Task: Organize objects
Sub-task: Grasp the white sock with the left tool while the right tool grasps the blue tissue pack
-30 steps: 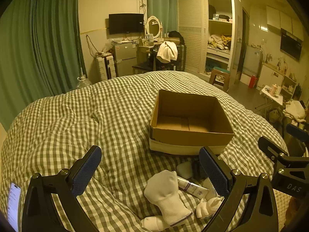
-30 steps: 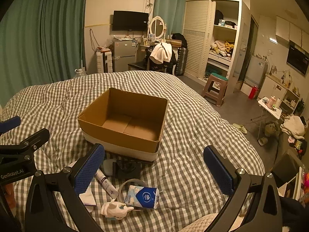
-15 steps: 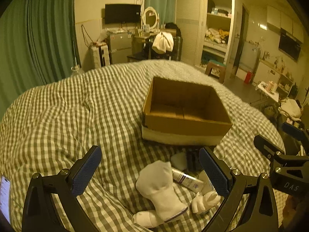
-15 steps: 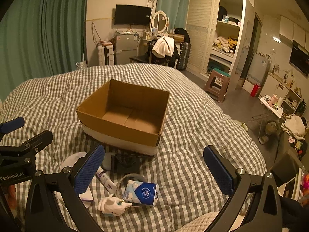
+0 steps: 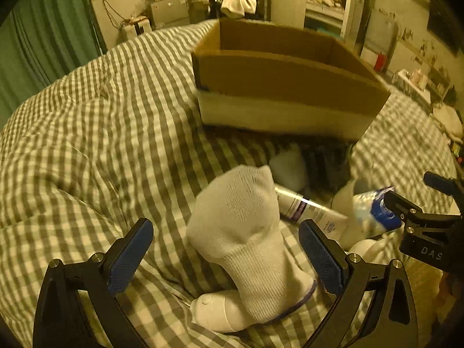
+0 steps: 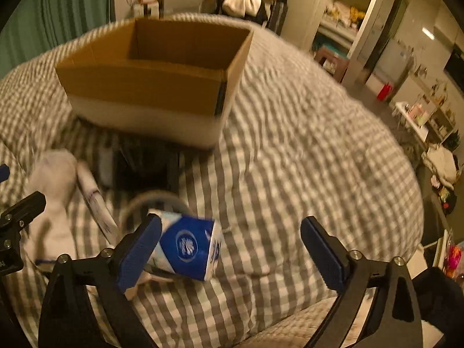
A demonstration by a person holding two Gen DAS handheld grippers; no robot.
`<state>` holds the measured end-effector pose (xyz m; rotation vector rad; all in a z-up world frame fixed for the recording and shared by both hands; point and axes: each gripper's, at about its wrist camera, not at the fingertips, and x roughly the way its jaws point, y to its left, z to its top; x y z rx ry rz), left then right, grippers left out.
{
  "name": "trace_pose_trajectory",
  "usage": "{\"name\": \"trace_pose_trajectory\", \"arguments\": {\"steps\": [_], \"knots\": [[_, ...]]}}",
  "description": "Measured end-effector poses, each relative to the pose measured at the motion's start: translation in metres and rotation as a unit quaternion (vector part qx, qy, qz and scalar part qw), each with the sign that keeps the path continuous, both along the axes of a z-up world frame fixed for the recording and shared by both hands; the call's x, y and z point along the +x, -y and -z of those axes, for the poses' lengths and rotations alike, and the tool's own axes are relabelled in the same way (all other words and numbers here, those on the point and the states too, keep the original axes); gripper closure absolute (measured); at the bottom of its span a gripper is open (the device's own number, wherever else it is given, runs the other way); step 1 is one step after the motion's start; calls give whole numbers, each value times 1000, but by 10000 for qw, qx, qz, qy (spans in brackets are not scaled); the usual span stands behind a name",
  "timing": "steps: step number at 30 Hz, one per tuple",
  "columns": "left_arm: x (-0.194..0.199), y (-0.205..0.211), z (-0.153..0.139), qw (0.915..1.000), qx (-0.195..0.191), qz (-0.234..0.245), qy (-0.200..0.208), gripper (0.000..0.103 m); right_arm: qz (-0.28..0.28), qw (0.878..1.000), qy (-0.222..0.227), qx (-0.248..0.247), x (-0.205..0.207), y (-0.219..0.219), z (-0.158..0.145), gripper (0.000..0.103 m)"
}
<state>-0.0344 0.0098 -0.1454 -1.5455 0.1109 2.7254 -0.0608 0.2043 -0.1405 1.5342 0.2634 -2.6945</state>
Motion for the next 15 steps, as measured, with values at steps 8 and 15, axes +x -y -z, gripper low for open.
{"name": "trace_pose_trajectory", "arguments": {"steps": [8,15], "knots": [[-13,3,30,9989,253,34,401,31,-190,9963,587,-593,-6,-7,31,56],[-13,14,25,9975,515,-98,474,45,-162,9963,288,-798,-8,-12,21,93]]}}
